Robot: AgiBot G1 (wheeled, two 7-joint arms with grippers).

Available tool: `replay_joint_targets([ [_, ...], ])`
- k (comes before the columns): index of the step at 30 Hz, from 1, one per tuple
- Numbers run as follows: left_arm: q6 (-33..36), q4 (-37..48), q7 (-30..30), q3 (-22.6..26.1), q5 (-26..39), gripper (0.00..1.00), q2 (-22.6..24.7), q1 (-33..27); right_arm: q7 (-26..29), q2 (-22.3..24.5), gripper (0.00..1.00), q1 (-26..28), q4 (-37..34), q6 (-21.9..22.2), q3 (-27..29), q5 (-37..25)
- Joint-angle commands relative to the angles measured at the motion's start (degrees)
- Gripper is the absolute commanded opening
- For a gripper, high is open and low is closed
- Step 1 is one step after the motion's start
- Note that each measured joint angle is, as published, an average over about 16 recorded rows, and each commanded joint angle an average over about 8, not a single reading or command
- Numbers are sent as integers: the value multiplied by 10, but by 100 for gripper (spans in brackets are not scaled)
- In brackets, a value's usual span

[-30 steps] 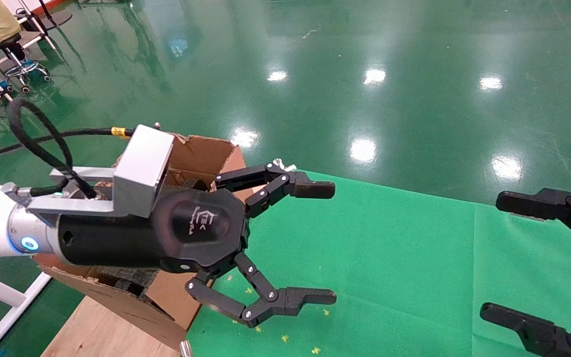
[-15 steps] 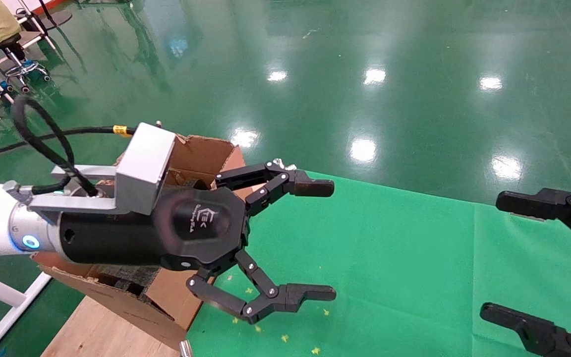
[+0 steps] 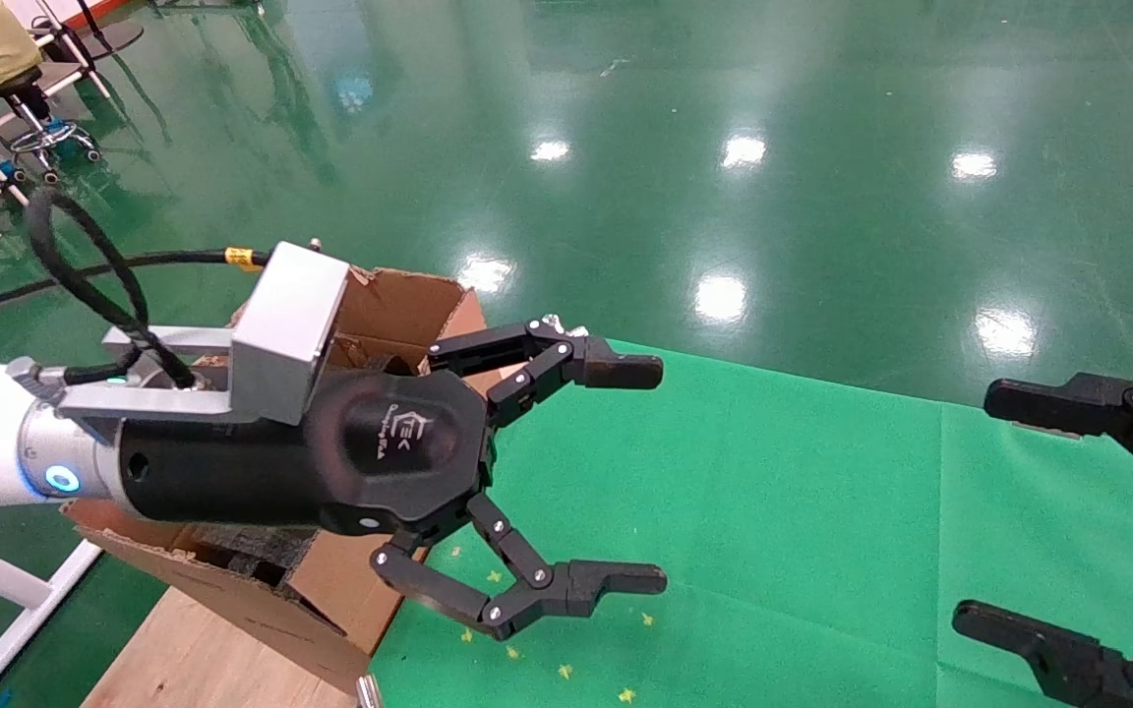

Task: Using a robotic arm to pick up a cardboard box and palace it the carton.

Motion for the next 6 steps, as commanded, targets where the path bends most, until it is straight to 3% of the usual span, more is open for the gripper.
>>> replay_joint_targets([
  [1, 0, 0, 0, 0, 0, 100, 0, 0, 0, 0, 100, 0, 0, 0, 0, 0],
  [6, 0, 0, 0, 0, 0, 100, 0, 0, 0, 0, 100, 0, 0, 0, 0, 0],
])
